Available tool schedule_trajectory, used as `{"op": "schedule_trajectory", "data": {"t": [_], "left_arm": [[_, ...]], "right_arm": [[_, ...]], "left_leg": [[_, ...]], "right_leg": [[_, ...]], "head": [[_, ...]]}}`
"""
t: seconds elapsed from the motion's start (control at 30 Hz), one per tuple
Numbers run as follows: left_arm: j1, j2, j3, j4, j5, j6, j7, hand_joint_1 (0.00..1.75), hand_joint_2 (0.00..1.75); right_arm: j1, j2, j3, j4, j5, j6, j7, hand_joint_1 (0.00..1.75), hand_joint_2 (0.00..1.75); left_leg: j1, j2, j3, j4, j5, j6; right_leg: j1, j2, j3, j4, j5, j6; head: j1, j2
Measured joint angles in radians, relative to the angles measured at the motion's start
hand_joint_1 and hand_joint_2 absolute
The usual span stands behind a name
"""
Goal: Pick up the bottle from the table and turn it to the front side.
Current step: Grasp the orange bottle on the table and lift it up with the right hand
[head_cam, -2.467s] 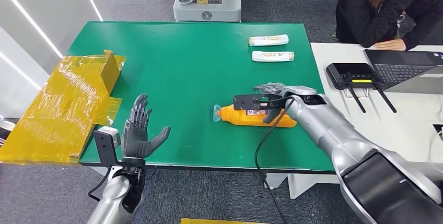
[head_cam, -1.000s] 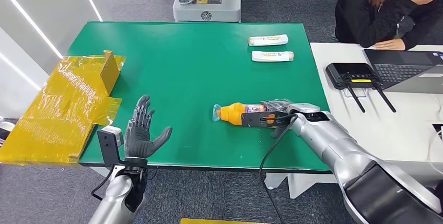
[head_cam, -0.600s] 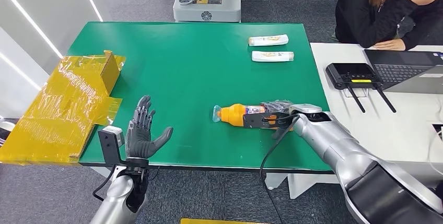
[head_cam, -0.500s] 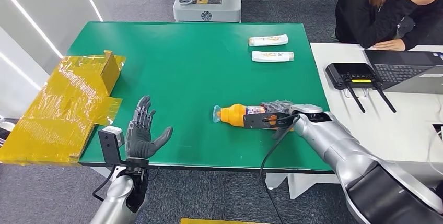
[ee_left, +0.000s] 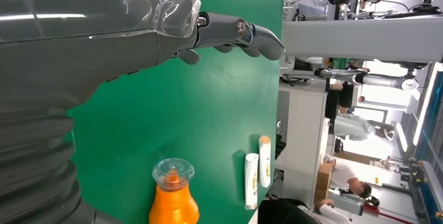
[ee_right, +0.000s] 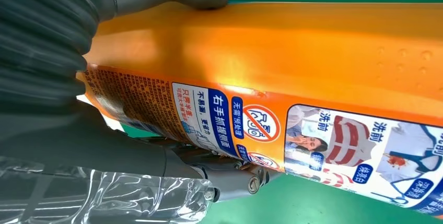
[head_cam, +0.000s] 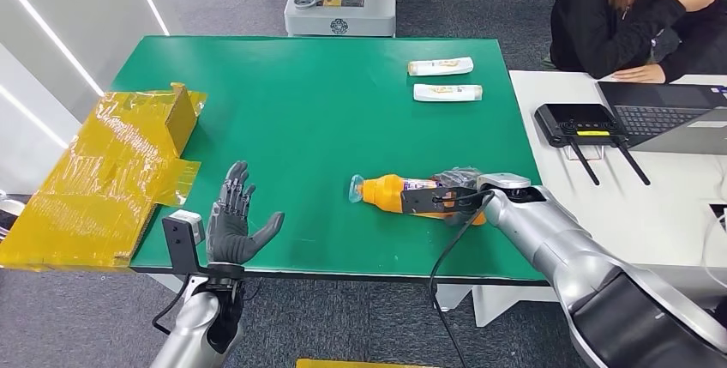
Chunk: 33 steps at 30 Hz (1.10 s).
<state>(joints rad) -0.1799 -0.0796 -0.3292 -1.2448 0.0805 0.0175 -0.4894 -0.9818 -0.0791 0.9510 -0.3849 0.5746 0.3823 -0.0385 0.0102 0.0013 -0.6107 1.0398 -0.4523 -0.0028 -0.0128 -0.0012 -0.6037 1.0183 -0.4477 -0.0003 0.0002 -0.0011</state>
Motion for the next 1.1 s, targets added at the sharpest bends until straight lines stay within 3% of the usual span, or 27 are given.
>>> {"op": "schedule_trajectory", "data": {"t": [0.1, 0.6, 0.8, 0.97, 1.1], "left_arm": [[0.001, -0.003, 0.0, 0.0, 0.0, 0.0, 0.0, 0.0, 1.75], [0.002, -0.012, 0.0, 0.0, 0.02, -0.015, 0.007, 0.0, 1.75], [0.023, -0.012, 0.005, 0.0, 0.019, -0.005, 0.002, 0.0, 1.75], [0.047, -0.011, 0.022, -0.003, 0.01, 0.008, -0.014, 0.0, 1.75], [0.059, -0.008, 0.029, -0.01, 0.007, 0.018, -0.025, 0.0, 1.75]], "right_arm": [[0.001, 0.0, 0.001, 0.0, 0.003, -0.003, 0.003, 1.74, 1.75], [0.006, -0.005, 0.05, -0.059, 0.039, -0.004, 0.032, 1.75, 1.75], [0.071, -0.023, 0.01, -0.103, -0.094, -0.147, -0.079, 1.75, 1.75], [0.202, -0.044, -0.107, -0.223, -0.262, -0.223, -0.225, 1.75, 1.75], [0.33, -0.059, -0.198, -0.358, -0.319, -0.279, -0.269, 1.75, 1.75]], "left_leg": [[0.0, 0.0, 0.0, 0.0, 0.0, 0.0], [0.0, 0.0, 0.001, 0.0, 0.0, 0.0], [0.0, 0.002, 0.001, 0.0, -0.001, 0.0], [0.001, 0.001, 0.001, 0.0, -0.001, 0.0], [0.001, 0.0, 0.001, -0.001, -0.002, -0.001]], "right_leg": [[0.0, 0.0, 0.0, 0.0, 0.0, 0.0], [0.0, 0.0, 0.001, 0.0, 0.0, 0.0], [0.0, 0.002, 0.0, 0.0, 0.0, 0.0], [0.0, 0.001, 0.001, 0.0, 0.0, 0.0], [0.001, 0.001, 0.001, 0.0, -0.001, 0.0]], "head": [[0.0, 0.0], [0.0, 0.0], [0.0, 0.0], [0.0, 0.0], [0.0, 0.0]]}}
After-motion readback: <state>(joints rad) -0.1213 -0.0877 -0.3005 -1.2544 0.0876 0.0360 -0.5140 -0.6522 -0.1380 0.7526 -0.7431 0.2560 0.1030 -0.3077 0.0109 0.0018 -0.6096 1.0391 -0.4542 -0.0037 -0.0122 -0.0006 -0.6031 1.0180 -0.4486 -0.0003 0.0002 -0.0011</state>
